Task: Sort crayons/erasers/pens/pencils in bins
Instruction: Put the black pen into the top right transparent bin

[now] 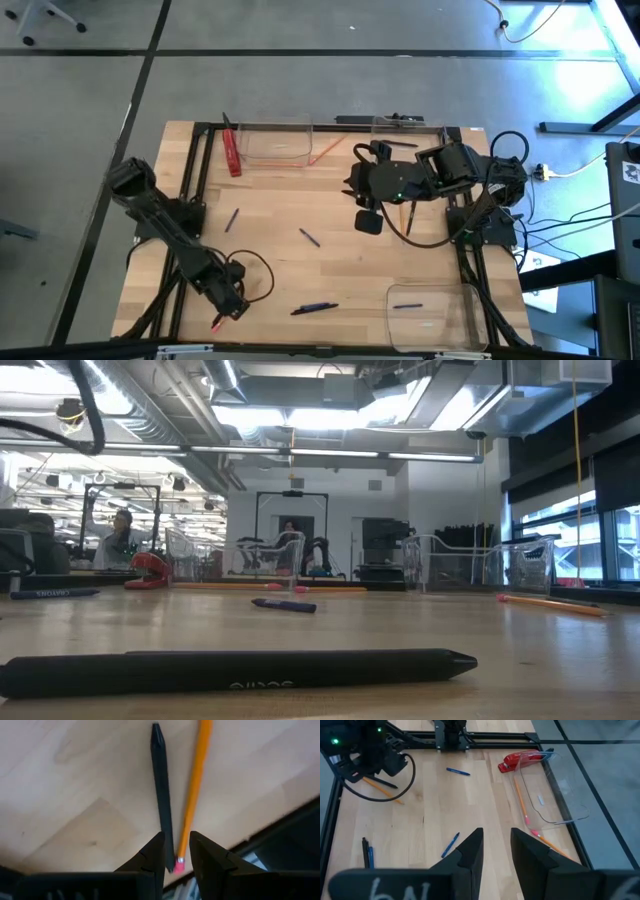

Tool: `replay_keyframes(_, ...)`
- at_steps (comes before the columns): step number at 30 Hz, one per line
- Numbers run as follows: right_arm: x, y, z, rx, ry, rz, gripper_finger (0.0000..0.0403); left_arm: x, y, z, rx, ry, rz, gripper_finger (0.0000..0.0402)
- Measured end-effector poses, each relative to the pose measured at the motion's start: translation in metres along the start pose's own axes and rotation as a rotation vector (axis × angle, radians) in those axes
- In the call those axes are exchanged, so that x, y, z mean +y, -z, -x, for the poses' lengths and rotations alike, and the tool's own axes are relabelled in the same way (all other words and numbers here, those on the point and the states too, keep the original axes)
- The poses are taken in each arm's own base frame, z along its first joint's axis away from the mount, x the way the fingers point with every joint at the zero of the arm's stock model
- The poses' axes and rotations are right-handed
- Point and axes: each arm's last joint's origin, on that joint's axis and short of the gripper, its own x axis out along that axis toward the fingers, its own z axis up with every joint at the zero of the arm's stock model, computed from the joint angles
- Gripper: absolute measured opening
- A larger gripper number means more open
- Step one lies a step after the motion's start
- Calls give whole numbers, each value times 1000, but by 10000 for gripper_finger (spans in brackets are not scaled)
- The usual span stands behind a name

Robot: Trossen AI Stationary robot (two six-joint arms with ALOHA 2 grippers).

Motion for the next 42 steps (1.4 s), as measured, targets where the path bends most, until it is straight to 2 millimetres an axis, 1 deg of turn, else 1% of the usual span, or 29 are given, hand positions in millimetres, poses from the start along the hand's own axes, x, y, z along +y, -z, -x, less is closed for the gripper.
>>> replay_keyframes(6, 0, 0, 0, 0, 0, 20, 100, 0, -3, -9, -45, -26, 5, 80)
replay_keyframes(13, 0, 0, 0, 0, 0, 21, 100, 0, -5, -10, -114, -15, 20, 80)
replay_keyframes(22, 0, 0, 0, 1, 0, 23, 100, 0, -7, -24, -121, -66, 32, 80)
replay_keyframes(32, 0, 0, 0, 1, 1, 29, 100, 0, -8, -29, -120, -88, 55, 78)
replay_keyframes(35, 0, 0, 0, 1, 1, 44, 100, 1, -8, -29, -117, -97, 59, 59)
replay_keyframes(39, 0, 0, 0, 1, 1, 45, 100, 2, -8, -29, -124, -100, 59, 16)
replay_keyframes(42, 0, 0, 0, 1, 1, 45, 100, 3, -9, -29, -134, -108, 61, 9)
